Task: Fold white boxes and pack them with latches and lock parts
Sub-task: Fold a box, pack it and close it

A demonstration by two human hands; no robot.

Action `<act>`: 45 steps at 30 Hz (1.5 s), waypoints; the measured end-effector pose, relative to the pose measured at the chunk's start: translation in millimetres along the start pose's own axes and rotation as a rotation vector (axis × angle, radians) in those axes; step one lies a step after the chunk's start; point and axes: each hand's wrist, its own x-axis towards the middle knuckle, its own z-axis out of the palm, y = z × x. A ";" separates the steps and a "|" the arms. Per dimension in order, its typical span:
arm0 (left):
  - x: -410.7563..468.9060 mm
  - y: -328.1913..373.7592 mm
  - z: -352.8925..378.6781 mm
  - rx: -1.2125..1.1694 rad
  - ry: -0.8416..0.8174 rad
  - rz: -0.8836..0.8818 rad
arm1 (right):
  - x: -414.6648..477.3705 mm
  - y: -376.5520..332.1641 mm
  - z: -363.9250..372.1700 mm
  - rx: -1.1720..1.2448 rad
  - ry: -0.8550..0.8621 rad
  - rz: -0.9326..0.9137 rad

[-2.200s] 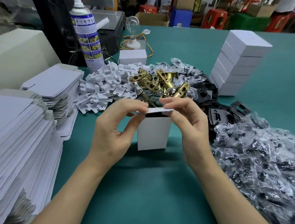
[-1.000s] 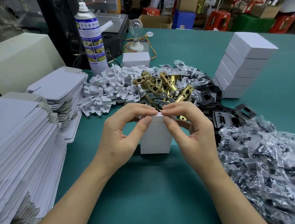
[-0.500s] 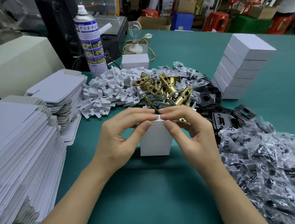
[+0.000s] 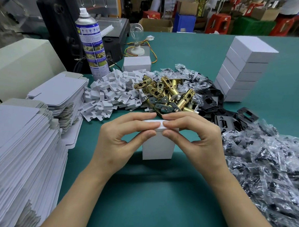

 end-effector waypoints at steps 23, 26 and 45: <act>-4.3 -6.1 3.8 -0.001 -0.026 -0.071 | -0.7 1.3 -0.3 0.011 -0.031 0.128; -4.7 -7.0 6.8 -0.066 0.000 -0.208 | -0.4 1.0 1.4 0.058 -0.041 0.268; 9.1 -9.1 9.1 -0.683 0.483 -0.773 | 103.0 -23.7 19.0 -0.336 -0.158 0.376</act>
